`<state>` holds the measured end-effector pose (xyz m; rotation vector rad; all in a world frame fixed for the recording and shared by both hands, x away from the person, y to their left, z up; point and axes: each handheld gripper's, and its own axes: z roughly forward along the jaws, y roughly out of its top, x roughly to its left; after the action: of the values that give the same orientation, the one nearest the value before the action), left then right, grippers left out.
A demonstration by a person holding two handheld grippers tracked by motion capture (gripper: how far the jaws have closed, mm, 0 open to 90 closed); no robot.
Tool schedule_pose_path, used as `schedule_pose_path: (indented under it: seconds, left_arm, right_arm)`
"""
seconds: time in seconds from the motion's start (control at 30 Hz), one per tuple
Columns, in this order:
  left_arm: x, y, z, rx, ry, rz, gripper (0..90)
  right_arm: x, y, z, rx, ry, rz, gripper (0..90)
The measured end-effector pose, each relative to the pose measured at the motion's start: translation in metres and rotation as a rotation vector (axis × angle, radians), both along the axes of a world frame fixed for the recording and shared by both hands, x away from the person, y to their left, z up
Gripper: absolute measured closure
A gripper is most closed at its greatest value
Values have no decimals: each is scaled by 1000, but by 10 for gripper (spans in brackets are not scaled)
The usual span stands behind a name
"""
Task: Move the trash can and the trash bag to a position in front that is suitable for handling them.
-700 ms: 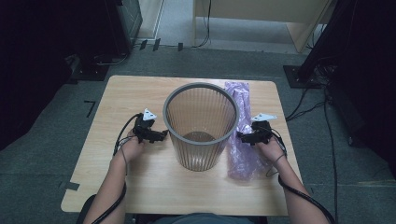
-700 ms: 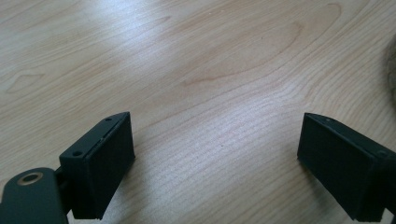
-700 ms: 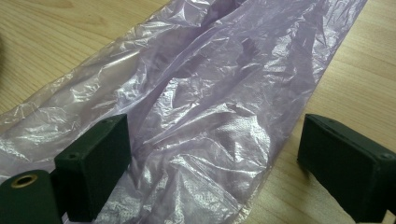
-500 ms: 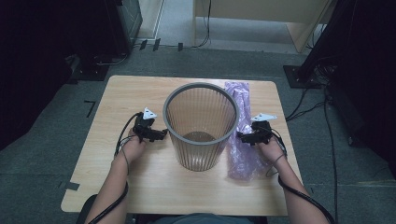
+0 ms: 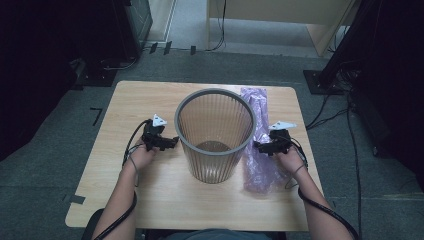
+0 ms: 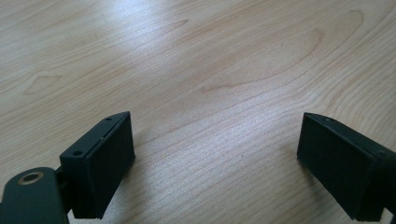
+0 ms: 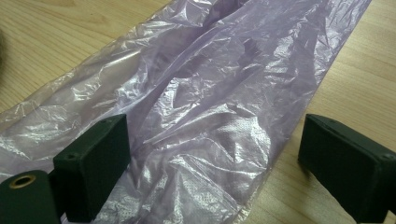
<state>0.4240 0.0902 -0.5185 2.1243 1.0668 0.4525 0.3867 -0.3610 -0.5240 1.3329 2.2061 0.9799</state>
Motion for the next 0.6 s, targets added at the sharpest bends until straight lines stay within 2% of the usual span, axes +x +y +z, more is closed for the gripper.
schedule_pose_path:
  seconds: [0.2,0.33,0.4,0.5,0.6]
  left_arm:
    - [2,0,1,4,10,-15,103]
    - [5,4,3,-26,32,-25,104]
    - [6,4,4,-20,36,-21,131]
    - [7,3,7,0,58,-29,139]
    - [7,2,10,-18,94,-36,139]
  right_arm:
    - [1,-1,0,1,0,9,88]
    - [1,-1,1,-3,6,20,90]
    - [2,-2,2,-4,16,27,95]
    - [3,-3,4,-6,23,34,95]
    - [3,-3,5,-2,27,44,95]
